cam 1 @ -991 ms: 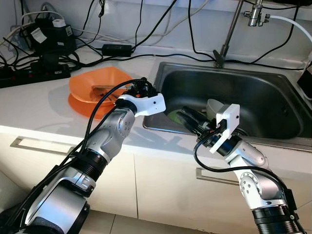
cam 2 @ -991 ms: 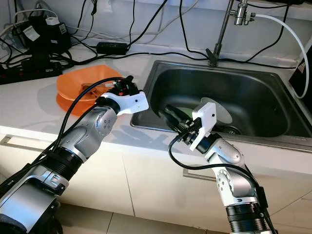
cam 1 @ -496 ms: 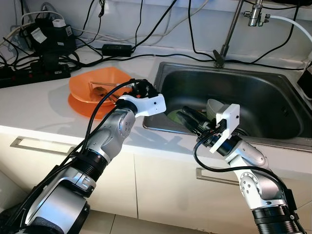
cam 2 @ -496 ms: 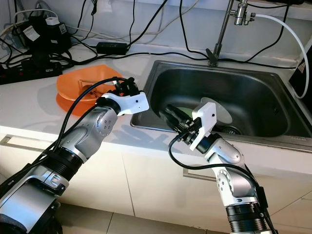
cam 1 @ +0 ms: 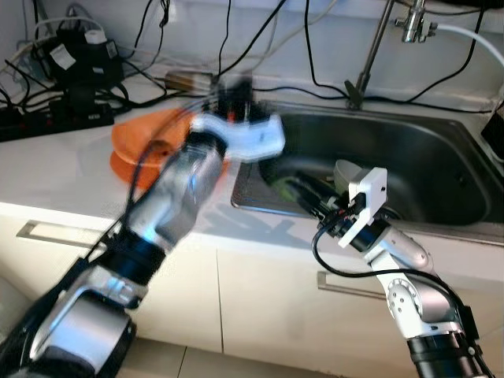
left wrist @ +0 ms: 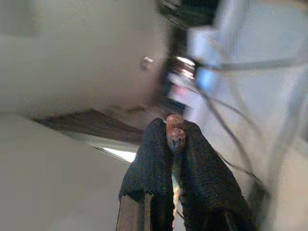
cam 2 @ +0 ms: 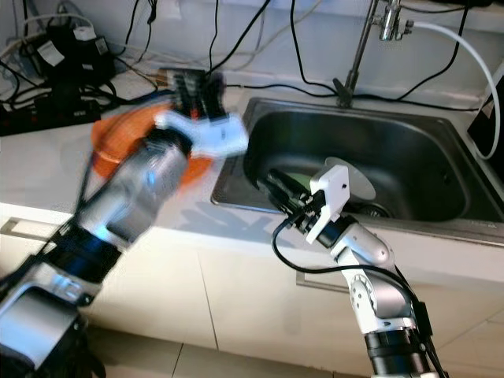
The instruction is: Kitchen organization
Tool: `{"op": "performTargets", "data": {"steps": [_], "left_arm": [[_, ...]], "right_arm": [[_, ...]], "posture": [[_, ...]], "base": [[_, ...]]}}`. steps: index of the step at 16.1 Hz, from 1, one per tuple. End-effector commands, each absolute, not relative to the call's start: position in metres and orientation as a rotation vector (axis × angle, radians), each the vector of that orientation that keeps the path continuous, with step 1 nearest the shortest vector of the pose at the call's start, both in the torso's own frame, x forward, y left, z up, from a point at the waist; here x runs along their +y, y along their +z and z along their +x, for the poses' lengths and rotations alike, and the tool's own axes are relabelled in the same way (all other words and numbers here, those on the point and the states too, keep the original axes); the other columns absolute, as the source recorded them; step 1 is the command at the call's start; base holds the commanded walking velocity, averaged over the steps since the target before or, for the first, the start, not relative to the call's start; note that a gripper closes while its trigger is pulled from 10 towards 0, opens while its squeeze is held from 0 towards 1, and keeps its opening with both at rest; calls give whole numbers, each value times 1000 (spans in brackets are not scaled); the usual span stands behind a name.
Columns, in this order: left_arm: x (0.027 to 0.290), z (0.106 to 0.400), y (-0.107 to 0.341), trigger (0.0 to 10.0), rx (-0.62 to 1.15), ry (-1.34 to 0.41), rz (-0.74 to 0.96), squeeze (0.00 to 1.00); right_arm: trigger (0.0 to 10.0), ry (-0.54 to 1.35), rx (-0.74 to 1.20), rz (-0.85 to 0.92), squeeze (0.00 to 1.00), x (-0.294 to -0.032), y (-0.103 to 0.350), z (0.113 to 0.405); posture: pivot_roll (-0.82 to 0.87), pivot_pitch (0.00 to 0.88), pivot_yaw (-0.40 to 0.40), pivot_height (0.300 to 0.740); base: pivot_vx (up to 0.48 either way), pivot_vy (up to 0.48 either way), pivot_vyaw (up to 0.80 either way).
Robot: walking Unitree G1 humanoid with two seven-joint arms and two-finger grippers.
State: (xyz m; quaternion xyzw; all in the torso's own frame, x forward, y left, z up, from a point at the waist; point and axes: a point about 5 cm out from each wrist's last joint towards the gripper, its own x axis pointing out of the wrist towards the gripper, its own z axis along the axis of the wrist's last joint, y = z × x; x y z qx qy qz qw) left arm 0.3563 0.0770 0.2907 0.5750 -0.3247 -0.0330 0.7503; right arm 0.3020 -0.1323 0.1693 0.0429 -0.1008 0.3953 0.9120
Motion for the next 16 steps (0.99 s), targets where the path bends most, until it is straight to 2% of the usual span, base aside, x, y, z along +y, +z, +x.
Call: {"op": "performTargets", "data": {"steps": [1, 2, 5, 6, 7, 9, 10, 14, 16], "left_arm": [[72, 349, 305, 10000, -768, -84, 1067, 0], [72, 346, 309, 10000, -753, -118, 835, 0], [69, 338, 308, 10000, -718, -222, 582, 0], [66, 334, 308, 10000, -696, -298, 430, 0], [63, 334, 307, 10000, -685, -354, 363, 0], [59, 326, 307, 10000, -701, -397, 296, 0], [60, 323, 307, 10000, -676, -419, 223, 0], [60, 321, 302, 10000, -590, -482, 147, 0], [61, 322, 299, 10000, -572, -484, 145, 0]], "right_arm": [[10000, 773, -225, 83, 0, -134, 173, 307], [10000, 692, -233, 70, 0, -138, 175, 315], [10000, 499, -259, 62, 0, -156, 183, 329], [10000, 443, -278, 63, 1000, -163, 187, 332], [10000, 413, -296, 67, 1000, -167, 191, 334], [10000, 373, -305, -38, 1000, -170, 193, 336], [10000, 353, -300, -145, 1000, -170, 193, 338], [10000, 415, -311, -286, 1000, -155, 194, 338], [10000, 431, -314, -299, 1000, -151, 192, 338]], "posture": [[44, 14, -14, 740], [42, 12, -12, 740], [35, 15, -10, 740], [37, 16, -11, 740], [37, 17, -12, 740], [36, 17, -9, 740], [35, 17, -11, 740], [39, 20, -13, 740], [39, 20, -13, 740]], "base": [[0, 0, 0], [0, 0, 0], [0, 0, 0], [0, 0, 0], [0, 0, 0], [0, 0, 0], [0, 0, 0], [0, 0, 0], [0, 0, 0]]}}
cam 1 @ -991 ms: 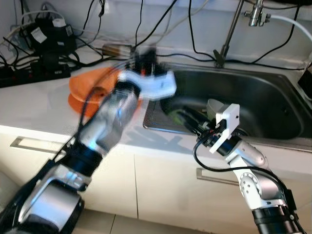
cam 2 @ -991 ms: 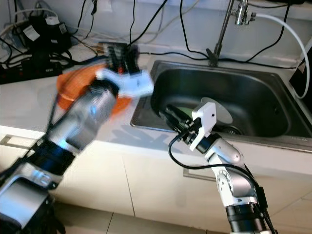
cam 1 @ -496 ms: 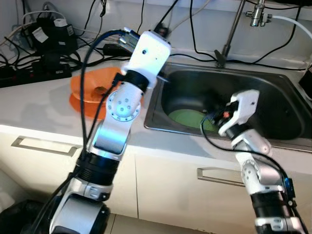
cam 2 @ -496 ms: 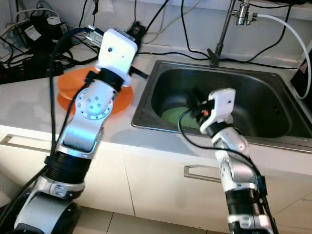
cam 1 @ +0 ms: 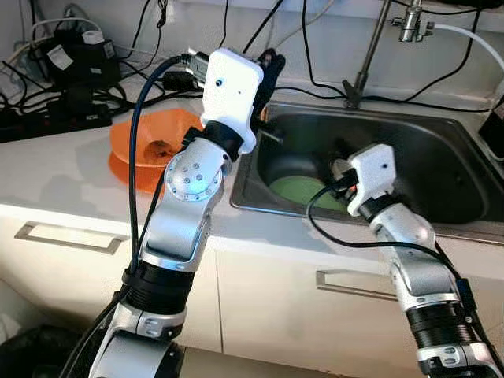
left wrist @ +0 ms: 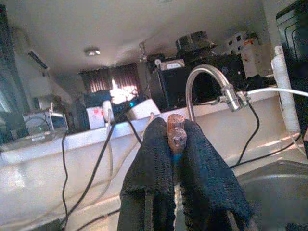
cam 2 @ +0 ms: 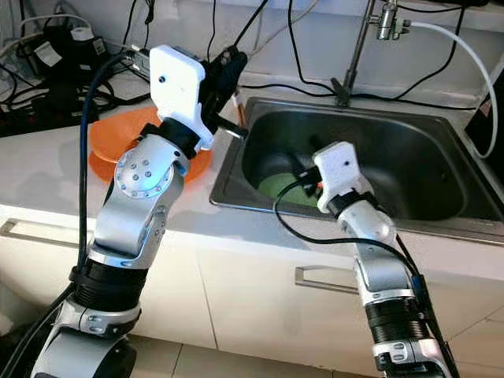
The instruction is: Kitchen organization
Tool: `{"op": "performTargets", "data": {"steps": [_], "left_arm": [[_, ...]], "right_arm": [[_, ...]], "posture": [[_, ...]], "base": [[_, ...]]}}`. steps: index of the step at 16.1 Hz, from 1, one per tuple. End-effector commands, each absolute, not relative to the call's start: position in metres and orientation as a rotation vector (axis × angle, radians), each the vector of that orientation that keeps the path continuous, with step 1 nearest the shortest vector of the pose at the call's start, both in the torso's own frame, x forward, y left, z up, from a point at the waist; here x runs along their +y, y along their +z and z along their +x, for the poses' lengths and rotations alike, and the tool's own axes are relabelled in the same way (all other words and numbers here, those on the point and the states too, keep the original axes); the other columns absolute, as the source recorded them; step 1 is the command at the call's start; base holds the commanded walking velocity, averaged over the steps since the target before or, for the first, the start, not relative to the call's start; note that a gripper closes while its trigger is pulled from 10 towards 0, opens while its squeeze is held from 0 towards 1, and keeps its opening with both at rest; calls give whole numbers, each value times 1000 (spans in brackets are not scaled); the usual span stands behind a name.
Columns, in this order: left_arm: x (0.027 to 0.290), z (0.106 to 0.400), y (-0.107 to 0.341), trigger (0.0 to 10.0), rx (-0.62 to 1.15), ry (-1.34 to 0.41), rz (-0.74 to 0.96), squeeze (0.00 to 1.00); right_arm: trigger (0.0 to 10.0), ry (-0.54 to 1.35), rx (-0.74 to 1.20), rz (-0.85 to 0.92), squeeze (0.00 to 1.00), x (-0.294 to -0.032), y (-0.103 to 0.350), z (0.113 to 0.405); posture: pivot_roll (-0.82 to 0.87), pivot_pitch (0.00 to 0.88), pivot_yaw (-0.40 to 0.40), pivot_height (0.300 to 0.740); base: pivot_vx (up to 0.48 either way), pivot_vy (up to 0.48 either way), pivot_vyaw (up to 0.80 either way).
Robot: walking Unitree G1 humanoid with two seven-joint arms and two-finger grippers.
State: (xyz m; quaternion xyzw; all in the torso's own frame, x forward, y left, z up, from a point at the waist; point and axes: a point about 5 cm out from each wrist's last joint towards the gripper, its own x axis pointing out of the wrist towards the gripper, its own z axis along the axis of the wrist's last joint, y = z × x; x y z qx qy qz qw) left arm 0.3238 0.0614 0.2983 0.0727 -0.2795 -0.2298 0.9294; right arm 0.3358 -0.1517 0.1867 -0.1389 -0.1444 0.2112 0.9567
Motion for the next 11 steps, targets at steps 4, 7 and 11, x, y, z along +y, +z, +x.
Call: {"op": "performTargets", "data": {"steps": [4, 7, 11], "left_arm": [[64, 320, 299, 10000, -544, -547, -92, 0], [68, 317, 302, 10000, -542, -568, -158, 0], [66, 316, 294, 10000, -498, -604, -176, 0]], "right_arm": [[10000, 442, -337, -311, 1000, -144, 194, 336], [10000, 444, -324, -330, 0, -142, 191, 337], [10000, 442, -317, -327, 0, -139, 188, 337]], "posture": [[32, 20, -12, 740], [33, 25, -11, 740], [39, 21, -3, 740]], "base": [[0, 0, 0], [0, 0, 0], [0, 0, 0]]}}
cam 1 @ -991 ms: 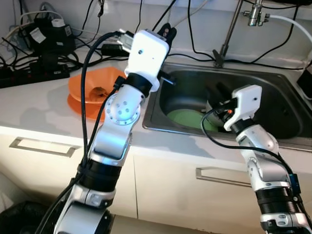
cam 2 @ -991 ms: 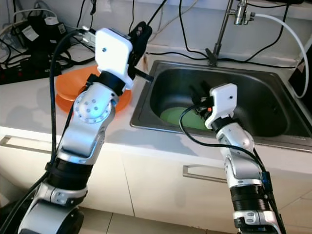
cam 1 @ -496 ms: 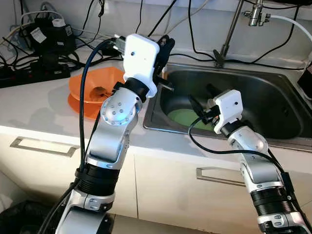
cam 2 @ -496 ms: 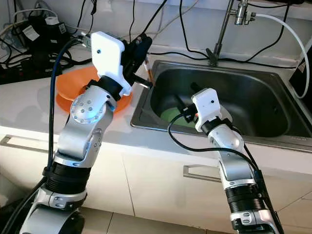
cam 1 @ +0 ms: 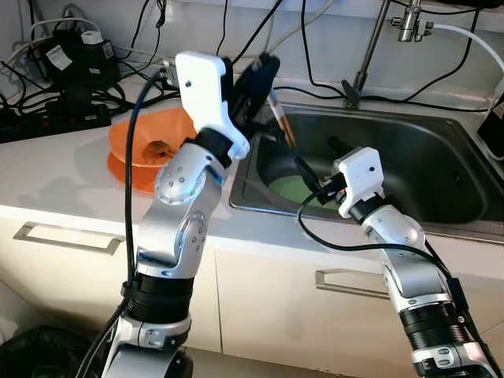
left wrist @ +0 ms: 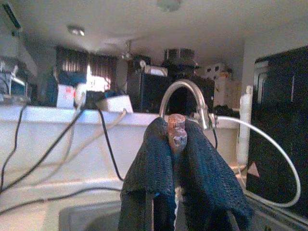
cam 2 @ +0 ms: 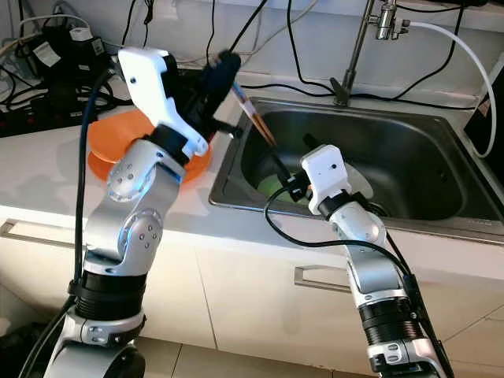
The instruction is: Kitchen organization
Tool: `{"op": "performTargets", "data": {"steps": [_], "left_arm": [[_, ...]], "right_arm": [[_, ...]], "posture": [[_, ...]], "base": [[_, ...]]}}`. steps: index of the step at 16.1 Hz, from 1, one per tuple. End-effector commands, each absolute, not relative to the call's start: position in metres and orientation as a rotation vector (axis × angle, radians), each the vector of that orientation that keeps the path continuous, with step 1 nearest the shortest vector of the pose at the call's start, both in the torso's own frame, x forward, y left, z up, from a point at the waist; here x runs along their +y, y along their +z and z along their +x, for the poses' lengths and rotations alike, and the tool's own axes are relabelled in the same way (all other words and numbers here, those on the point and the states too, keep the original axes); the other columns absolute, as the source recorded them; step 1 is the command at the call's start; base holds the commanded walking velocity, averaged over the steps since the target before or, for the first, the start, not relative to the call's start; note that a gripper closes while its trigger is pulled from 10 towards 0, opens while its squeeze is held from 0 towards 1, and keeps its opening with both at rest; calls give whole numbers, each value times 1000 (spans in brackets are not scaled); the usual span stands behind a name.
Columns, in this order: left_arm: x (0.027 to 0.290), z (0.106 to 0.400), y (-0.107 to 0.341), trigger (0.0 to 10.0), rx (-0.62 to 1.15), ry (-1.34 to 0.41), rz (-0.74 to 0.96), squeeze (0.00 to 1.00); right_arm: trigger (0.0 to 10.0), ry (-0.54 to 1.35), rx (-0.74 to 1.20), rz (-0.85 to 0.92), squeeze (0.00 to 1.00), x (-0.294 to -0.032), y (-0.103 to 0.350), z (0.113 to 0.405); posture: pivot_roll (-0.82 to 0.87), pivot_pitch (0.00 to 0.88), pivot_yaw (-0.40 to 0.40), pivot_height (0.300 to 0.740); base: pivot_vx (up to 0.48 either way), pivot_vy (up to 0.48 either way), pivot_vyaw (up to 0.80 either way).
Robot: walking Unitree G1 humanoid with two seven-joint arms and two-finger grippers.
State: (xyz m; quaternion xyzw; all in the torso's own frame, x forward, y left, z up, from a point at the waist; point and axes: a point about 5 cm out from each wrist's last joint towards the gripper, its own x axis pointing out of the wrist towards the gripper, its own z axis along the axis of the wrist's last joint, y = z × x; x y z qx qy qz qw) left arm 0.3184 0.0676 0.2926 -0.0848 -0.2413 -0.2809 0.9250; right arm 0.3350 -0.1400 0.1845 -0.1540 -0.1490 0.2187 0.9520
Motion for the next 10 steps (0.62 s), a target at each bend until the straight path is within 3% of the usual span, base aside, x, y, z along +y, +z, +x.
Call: {"op": "performTargets", "data": {"steps": [1, 10], "left_arm": [[65, 316, 292, 10000, -488, -609, -185, 0], [51, 305, 282, 10000, -454, -725, -216, 0]], "right_arm": [[10000, 442, -318, -326, 0, -138, 188, 337], [10000, 457, -317, -320, 0, -130, 187, 337]], "posture": [[39, 20, -3, 740], [35, 0, 4, 740]], "base": [[0, 0, 0], [0, 0, 0]]}}
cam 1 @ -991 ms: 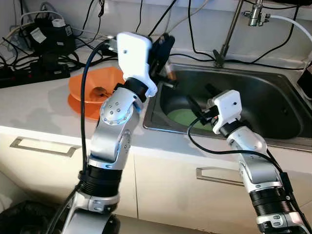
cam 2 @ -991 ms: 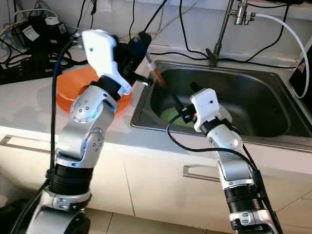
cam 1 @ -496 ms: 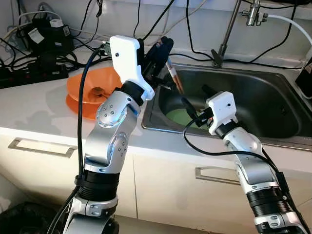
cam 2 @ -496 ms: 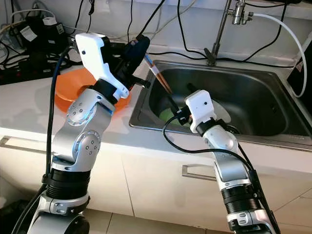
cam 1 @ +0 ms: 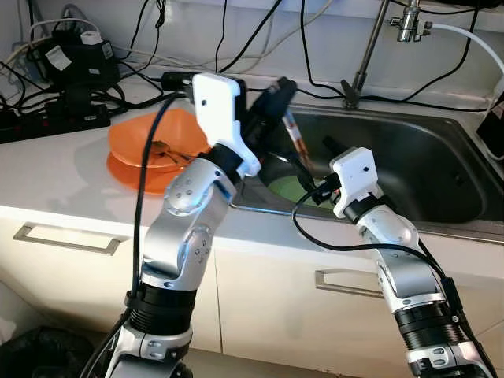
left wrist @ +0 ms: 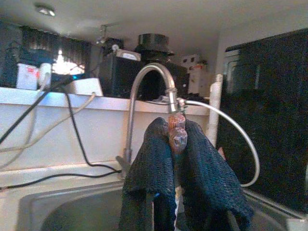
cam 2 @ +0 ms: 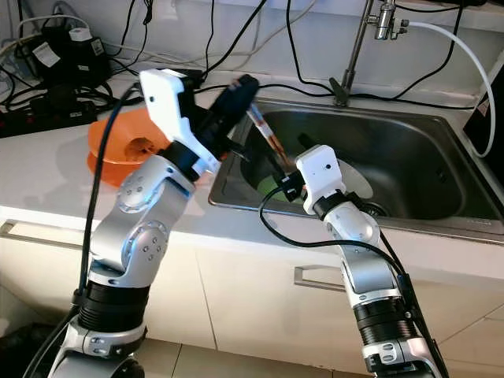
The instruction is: Kitchen organization
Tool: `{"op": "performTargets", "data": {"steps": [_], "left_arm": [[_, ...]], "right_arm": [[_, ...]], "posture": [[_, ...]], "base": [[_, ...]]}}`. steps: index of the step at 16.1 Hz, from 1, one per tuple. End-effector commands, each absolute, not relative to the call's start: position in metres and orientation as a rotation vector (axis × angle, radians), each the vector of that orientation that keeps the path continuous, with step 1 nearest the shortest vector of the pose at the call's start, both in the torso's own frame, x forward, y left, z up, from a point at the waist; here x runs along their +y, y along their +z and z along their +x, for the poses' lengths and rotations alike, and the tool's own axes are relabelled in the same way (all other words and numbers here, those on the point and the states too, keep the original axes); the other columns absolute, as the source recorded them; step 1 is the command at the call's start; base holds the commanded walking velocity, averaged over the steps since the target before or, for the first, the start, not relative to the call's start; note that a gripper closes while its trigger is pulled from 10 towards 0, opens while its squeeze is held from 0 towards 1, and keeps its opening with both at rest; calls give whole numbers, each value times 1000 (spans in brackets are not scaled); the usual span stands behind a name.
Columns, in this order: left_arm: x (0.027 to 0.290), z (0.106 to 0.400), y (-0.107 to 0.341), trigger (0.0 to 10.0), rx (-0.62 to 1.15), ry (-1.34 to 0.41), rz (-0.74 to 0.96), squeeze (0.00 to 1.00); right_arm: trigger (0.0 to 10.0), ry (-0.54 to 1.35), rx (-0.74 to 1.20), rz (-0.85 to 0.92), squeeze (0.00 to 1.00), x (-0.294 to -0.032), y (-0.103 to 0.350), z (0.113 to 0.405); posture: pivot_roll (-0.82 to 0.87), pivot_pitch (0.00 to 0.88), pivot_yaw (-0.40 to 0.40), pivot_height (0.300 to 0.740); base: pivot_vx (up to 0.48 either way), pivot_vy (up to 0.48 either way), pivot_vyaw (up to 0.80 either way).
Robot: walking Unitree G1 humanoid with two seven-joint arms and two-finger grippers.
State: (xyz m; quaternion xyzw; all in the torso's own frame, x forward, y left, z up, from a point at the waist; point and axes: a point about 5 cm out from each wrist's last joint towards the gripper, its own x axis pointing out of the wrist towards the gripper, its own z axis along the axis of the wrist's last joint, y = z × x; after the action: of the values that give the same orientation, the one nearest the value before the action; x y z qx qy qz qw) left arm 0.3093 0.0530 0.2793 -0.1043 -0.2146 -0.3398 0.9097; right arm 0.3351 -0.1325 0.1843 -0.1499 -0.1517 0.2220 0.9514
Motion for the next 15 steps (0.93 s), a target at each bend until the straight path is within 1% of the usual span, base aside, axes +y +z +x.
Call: {"op": "performTargets", "data": {"steps": [1, 7, 8, 9, 15], "left_arm": [[49, 304, 283, 10000, -459, -737, -222, 0], [45, 300, 279, 10000, -440, -777, -214, 0], [45, 300, 278, 10000, -435, -780, -210, 0], [45, 301, 277, 10000, -429, -775, -203, 0], [47, 302, 276, 10000, -424, -761, -193, 0]], "right_arm": [[10000, 473, -316, -318, 0, -128, 187, 336], [10000, 462, -304, -306, 0, -128, 184, 338], [9725, 443, -296, -307, 0, -130, 184, 340], [0, 428, -285, -309, 0, -132, 183, 341], [0, 429, -275, -327, 0, -131, 180, 340]], "posture": [[35, 0, 4, 740], [37, 0, 0, 740], [36, 0, -1, 740], [36, 0, -1, 740], [37, 7, 0, 740]], "base": [[0, 0, 0], [0, 0, 0], [0, 0, 0], [0, 0, 0], [0, 0, 0]]}}
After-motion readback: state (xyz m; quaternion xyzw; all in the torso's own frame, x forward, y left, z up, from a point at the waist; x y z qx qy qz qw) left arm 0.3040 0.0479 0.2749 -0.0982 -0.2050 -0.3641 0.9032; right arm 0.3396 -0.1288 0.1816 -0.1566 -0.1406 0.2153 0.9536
